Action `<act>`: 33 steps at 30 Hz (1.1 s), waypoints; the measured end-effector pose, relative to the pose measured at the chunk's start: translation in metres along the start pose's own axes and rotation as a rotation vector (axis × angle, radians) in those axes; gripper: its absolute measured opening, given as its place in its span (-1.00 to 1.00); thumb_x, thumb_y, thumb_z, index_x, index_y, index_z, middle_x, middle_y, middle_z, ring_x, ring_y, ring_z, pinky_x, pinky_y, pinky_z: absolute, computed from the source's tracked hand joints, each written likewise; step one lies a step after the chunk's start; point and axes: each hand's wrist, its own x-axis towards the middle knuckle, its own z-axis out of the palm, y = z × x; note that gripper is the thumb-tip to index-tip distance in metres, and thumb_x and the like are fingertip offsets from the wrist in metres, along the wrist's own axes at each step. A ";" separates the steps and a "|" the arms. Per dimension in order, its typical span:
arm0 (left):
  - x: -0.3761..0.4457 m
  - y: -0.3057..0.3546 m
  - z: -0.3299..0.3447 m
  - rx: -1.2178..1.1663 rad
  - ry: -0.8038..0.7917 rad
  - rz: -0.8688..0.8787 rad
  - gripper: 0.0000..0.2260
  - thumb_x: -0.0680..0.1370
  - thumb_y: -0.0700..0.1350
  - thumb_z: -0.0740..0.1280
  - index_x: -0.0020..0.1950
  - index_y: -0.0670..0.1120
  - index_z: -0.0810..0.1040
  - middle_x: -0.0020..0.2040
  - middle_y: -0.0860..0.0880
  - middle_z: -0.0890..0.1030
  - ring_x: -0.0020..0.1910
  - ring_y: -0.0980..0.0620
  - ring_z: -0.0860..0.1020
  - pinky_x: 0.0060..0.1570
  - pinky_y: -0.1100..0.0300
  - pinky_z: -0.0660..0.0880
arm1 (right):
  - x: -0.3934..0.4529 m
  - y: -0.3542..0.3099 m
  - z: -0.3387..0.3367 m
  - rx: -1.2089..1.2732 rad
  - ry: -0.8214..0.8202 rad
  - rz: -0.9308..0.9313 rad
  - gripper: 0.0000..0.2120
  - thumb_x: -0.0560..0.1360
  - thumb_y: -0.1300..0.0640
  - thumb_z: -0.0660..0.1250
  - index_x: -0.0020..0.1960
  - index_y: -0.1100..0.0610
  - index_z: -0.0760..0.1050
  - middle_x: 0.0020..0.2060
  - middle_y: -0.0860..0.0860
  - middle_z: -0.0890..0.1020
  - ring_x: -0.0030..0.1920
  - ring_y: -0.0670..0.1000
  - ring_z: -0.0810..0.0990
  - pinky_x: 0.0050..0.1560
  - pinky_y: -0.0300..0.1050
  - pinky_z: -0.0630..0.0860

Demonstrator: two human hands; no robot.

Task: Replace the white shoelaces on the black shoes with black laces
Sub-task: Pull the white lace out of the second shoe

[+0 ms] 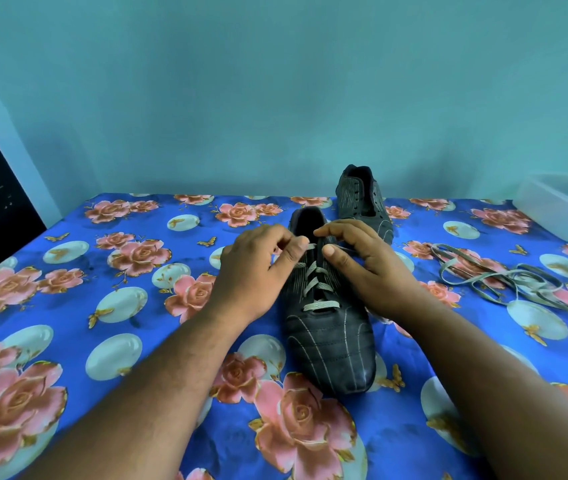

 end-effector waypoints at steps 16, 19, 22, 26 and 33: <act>0.001 -0.013 -0.010 0.304 -0.111 -0.278 -0.82 0.60 0.13 0.31 0.01 0.04 0.58 -0.10 0.12 0.63 -0.02 -0.01 0.56 0.12 -0.02 0.46 | -0.001 -0.002 0.000 -0.005 0.004 0.010 -0.69 0.60 -0.11 0.26 0.29 -0.07 0.56 0.25 -0.18 0.54 0.34 -0.20 0.46 0.38 -0.12 0.40; 0.000 -0.002 -0.005 -0.171 -0.071 -0.194 -0.81 0.65 0.08 0.29 0.20 0.05 0.53 -0.07 0.16 0.55 -0.08 0.11 0.52 0.01 -0.05 0.55 | -0.001 -0.002 0.000 -0.008 0.006 0.007 -0.68 0.60 -0.15 0.25 0.28 -0.08 0.56 0.24 -0.18 0.54 0.34 -0.18 0.46 0.38 -0.10 0.41; -0.002 0.007 -0.001 -0.222 -0.073 -0.030 -0.70 0.60 0.23 0.23 -0.02 0.03 0.57 -0.16 0.13 0.57 -0.13 0.11 0.53 -0.12 0.07 0.51 | 0.000 -0.001 0.000 -0.026 0.002 -0.008 -0.66 0.60 -0.16 0.25 0.29 -0.06 0.56 0.24 -0.17 0.54 0.34 -0.16 0.47 0.37 -0.10 0.42; 0.000 0.002 0.002 -0.172 -0.112 -0.020 -0.76 0.56 0.13 0.28 -0.19 0.00 0.53 -0.28 0.08 0.53 -0.25 0.10 0.49 -0.20 0.06 0.45 | 0.001 -0.001 0.000 -0.031 -0.007 -0.005 -0.66 0.59 -0.15 0.26 0.30 -0.06 0.56 0.25 -0.15 0.54 0.34 -0.18 0.46 0.39 -0.14 0.40; 0.002 -0.016 -0.011 0.026 -0.205 -0.366 -0.66 0.41 0.16 0.30 -0.33 -0.10 0.41 -0.44 0.05 0.58 -0.25 -0.09 0.64 -0.17 0.02 0.54 | -0.001 -0.002 -0.001 -0.043 -0.021 0.000 -0.66 0.57 -0.11 0.36 0.31 -0.07 0.55 0.27 -0.15 0.53 0.35 -0.18 0.46 0.41 -0.12 0.39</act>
